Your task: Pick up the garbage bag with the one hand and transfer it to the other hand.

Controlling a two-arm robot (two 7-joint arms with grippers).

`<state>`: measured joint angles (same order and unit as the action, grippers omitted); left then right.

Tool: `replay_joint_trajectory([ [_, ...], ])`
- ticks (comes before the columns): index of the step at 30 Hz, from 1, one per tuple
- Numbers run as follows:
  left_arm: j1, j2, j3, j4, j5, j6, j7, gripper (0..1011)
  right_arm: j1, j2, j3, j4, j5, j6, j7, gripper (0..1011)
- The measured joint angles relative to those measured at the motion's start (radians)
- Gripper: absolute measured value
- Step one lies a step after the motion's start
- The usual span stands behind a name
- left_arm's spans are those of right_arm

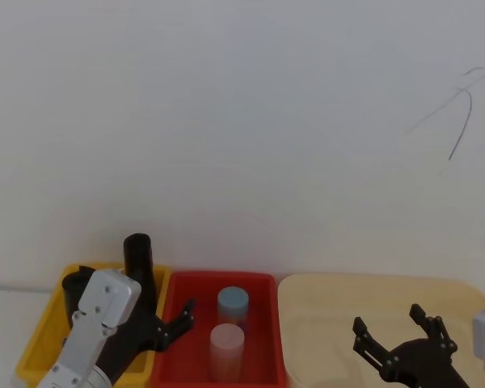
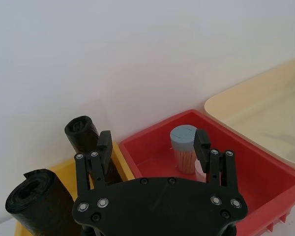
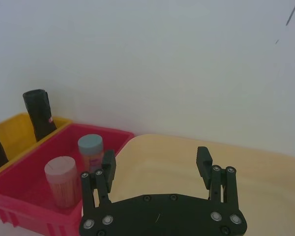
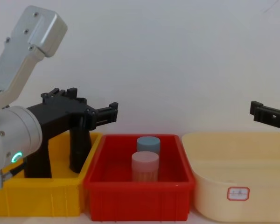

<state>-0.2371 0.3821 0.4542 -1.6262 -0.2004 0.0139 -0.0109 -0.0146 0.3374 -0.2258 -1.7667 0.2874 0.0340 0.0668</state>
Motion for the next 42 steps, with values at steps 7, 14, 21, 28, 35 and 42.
replay_joint_trajectory([
  [7, 0.000, 0.000, 0.000, 0.000, 0.000, 0.000, 0.000, 1001, 0.000, 0.000, 0.000, 0.000, 0.000, 0.000, 0.000, 1002],
  [14, 0.000, 0.000, 0.000, 0.000, 0.000, 0.000, 0.000, 1001, 0.000, 0.000, 0.000, 0.000, 0.000, 0.000, 0.000, 1001],
  [21, 0.000, 0.000, 0.000, 0.000, 0.000, 0.000, 0.000, 1001, 0.000, 0.000, 0.000, 0.000, 0.000, 0.000, 0.000, 1001],
  [28, 0.000, 0.000, 0.000, 0.000, 0.000, 0.000, 0.000, 1001, 0.000, 0.000, 0.000, 0.000, 0.000, 0.000, 0.000, 1001],
  [35, 0.000, 0.000, 0.000, 0.000, 0.000, 0.000, 0.000, 1001, 0.000, 0.000, 0.000, 0.000, 0.000, 0.000, 0.000, 1002],
  [42, 0.000, 0.000, 0.000, 0.000, 0.000, 0.000, 0.000, 1002, 0.000, 0.000, 0.000, 0.000, 0.000, 0.000, 0.000, 1001],
])
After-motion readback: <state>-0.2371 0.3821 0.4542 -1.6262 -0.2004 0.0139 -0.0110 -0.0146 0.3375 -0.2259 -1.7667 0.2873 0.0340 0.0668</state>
